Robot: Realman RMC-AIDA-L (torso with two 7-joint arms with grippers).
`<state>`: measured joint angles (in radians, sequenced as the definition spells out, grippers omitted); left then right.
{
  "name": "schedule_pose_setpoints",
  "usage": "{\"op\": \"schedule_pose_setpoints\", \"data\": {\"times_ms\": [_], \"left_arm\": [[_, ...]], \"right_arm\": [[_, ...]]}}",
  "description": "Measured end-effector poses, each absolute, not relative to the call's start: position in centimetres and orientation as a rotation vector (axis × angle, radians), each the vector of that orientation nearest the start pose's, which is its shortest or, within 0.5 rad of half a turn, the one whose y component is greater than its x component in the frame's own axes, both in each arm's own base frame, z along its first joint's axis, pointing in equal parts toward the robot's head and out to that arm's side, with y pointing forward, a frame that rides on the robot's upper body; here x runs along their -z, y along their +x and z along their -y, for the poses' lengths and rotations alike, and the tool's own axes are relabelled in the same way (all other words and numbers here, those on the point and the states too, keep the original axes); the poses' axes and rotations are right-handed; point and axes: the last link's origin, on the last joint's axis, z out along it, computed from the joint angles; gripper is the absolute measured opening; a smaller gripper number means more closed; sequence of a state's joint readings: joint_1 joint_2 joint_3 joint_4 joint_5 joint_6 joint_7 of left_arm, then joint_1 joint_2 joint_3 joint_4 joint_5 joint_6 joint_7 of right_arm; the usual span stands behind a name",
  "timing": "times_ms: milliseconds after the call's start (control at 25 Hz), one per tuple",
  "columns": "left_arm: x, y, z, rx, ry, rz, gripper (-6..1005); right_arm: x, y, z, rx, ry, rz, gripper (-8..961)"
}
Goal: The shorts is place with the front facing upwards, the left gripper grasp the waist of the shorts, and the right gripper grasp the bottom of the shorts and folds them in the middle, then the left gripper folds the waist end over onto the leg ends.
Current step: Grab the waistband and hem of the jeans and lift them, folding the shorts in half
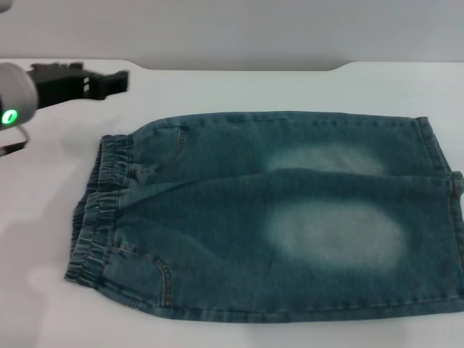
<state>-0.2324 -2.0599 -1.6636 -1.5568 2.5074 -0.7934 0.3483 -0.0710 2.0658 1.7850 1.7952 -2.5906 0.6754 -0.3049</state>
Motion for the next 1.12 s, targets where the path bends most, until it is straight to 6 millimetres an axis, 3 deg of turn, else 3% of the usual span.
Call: {"op": "schedule_pose_setpoints", "data": {"times_ms": [160,280,480,840,1120], "left_arm": [[-5.5,-21.2,-36.6,0.038,-2.039,0.972,720],[-5.2,-21.2,-36.3,-0.02,-2.067,0.984,712],[-5.7,-20.8,-35.4,-0.066,-2.092,1.026,756],[-7.3,-19.5,-33.7,-0.31,-2.05,1.105,856],[-5.5,-19.2,-32.7,-0.425,-2.081,1.217,855]], "right_arm": [[-15.3,26.1,-31.1,-0.268,-1.684,-1.039,570],[-15.9,26.4,-30.4,-0.26,-1.709,-1.094,569],[-16.0,26.7,-29.0,-0.201,-1.769,-1.191,569],[-15.8,26.5,-26.9,-0.145,-1.797,-1.29,571],[-15.2,27.9,-25.7,-0.091,-1.768,-1.364,571]]}}
